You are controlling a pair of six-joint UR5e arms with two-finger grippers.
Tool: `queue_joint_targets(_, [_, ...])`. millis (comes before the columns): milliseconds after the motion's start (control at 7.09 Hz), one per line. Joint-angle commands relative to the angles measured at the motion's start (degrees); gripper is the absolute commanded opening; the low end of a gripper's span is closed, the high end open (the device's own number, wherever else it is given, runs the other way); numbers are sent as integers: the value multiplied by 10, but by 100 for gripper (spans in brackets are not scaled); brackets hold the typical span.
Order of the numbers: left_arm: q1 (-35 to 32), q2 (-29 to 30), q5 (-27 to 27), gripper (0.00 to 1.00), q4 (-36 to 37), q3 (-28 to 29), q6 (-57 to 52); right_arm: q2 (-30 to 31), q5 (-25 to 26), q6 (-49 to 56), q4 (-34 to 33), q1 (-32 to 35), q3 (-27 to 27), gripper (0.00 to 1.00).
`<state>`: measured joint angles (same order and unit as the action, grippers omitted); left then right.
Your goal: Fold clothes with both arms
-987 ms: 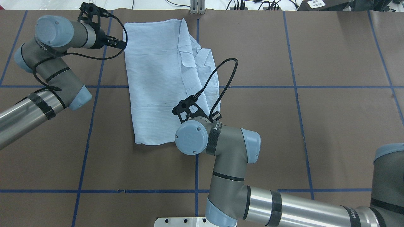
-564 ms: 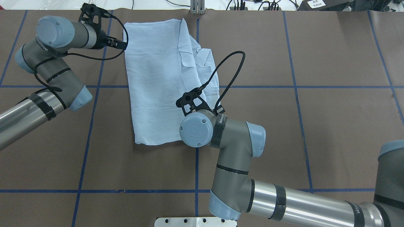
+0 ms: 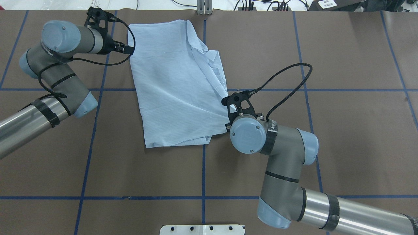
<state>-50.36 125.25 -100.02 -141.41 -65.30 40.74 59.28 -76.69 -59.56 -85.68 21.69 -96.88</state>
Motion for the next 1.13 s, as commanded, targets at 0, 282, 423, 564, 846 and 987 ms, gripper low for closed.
queue_joint_targets(0, [2, 0, 0, 100, 0, 0, 1, 14, 1, -71, 39, -8, 2, 100])
queue_joint_targets(282, [2, 0, -2, 100, 2, -12, 1, -8, 0, -113, 52, 7, -1, 100])
queue_joint_targets(423, [2, -10, -22, 100, 9, -37, 8, -27, -11, -134, 52, 21, -2, 100])
queue_joint_targets(564, [2, -46, -70, 100, 11, -87, 47, -39, -40, -174, 53, 39, -4, 100])
queue_joint_targets(846, [58, -145, -77, 100, 60, -251, 156, -55, -87, -220, 52, 78, -7, 100])
queue_joint_targets(987, [96, -163, -70, 100, 132, -328, 196, -55, -99, -221, 52, 92, -7, 100])
